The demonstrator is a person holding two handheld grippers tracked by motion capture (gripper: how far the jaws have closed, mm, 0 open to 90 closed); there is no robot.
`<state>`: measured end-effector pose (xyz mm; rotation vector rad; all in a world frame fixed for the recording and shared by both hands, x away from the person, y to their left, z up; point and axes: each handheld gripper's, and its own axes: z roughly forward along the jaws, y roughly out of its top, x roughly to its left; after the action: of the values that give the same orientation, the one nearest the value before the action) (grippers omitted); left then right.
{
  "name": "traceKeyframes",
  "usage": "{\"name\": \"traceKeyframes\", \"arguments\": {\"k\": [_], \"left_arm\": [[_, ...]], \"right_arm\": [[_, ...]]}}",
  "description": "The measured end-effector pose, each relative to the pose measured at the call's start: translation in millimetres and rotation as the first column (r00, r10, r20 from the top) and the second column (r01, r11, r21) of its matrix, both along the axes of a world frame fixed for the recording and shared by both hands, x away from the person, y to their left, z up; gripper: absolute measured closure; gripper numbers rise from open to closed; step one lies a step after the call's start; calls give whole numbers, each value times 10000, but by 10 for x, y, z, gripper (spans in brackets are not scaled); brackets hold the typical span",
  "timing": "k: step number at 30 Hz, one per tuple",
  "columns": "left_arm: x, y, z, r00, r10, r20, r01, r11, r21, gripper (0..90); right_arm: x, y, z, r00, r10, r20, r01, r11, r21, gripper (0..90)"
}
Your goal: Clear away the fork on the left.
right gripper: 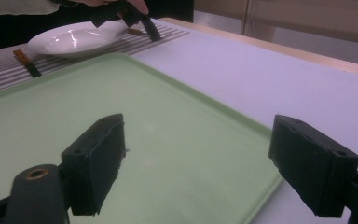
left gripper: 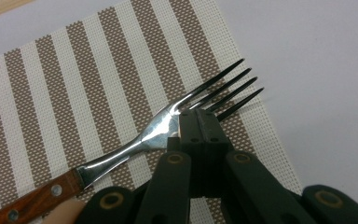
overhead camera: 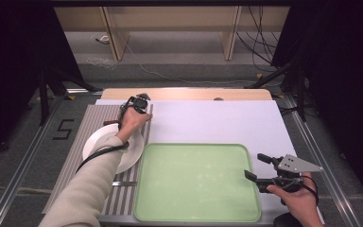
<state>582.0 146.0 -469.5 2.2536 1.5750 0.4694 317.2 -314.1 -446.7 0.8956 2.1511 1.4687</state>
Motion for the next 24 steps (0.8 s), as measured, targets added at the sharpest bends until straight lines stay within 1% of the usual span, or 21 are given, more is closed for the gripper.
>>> {"name": "traceKeyframes", "arguments": {"k": [10,16,18,19,21,22,23,24], "left_arm": [[61,16,-11,9997,177,180,-176,9998,-79,895],[66,25,-10,9997,67,253,-65,10000,-61,888],[57,39,10,9994,-26,342,29,10000,-76,870],[50,49,29,9989,-124,452,129,9999,-112,857],[23,90,93,9984,-184,534,192,9997,-134,811],[15,112,118,9982,-293,524,297,9995,-71,779],[2,145,153,9977,-394,550,396,9992,-29,727],[-8,175,182,9971,-435,628,436,9991,-2,700]], "right_arm": [[1,-5,0,10000,-28,-39,28,10000,-18,195],[0,-6,0,10000,-26,-20,25,10000,-37,195],[1,-5,0,10000,-29,-14,29,10000,-20,195],[0,-6,1,10000,-33,-17,33,10000,-32,195],[-1,-6,0,10000,-31,-18,31,10000,-33,195],[-1,-6,0,10000,-35,-16,35,10000,-24,195],[-1,-6,0,10000,-35,-23,34,10000,-45,195],[-2,-5,0,10000,-34,-19,34,10000,-47,195]]}}
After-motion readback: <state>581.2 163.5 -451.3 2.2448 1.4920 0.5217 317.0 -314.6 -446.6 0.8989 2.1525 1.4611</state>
